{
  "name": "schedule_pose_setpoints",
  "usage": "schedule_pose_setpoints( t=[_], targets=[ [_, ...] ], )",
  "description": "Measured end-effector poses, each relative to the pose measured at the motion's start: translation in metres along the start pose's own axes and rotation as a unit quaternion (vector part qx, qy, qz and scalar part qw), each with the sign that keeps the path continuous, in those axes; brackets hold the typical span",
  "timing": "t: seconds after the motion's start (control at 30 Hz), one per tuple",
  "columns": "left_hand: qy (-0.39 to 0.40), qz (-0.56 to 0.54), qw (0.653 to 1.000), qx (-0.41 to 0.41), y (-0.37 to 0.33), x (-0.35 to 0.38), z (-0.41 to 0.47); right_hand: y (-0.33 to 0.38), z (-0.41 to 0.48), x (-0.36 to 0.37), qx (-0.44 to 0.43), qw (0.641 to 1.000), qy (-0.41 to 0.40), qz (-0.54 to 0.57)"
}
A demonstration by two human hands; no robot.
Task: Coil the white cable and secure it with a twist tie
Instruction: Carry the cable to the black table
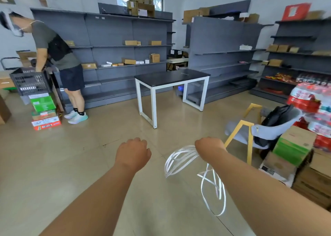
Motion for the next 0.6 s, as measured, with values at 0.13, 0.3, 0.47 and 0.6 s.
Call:
schedule_pose_setpoints(
  t=[0.13, 0.3, 0.47, 0.6],
  targets=[
    [0.008, 0.011, 1.000, 0.010, 0.006, 0.031, 0.079, -0.010, 0.085, 0.005, -0.006, 1.000, 0.001, 0.003],
    [0.001, 0.021, 1.000, 0.003, 0.009, 0.062, 0.204, -0.036, 0.207, 0.012, -0.027, 0.999, 0.022, -0.018],
    [-0.002, 0.024, 1.000, 0.005, -0.001, 0.074, 0.330, -0.070, 0.325, 0.005, -0.055, 0.997, 0.044, -0.023],
    [-0.014, 0.012, 1.000, -0.002, -0.002, 0.082, 0.418, -0.094, 0.409, -0.009, -0.070, 0.997, 0.029, -0.029]
  ],
)
Point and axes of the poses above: each hand's wrist, its own z-axis towards the middle knuckle, its own x-axis out of the palm, y = z × x, the point moved 7 cm from there along z, towards the middle knuckle, and after that the axes turned 3 degrees about -z, right-handed, at the moved point
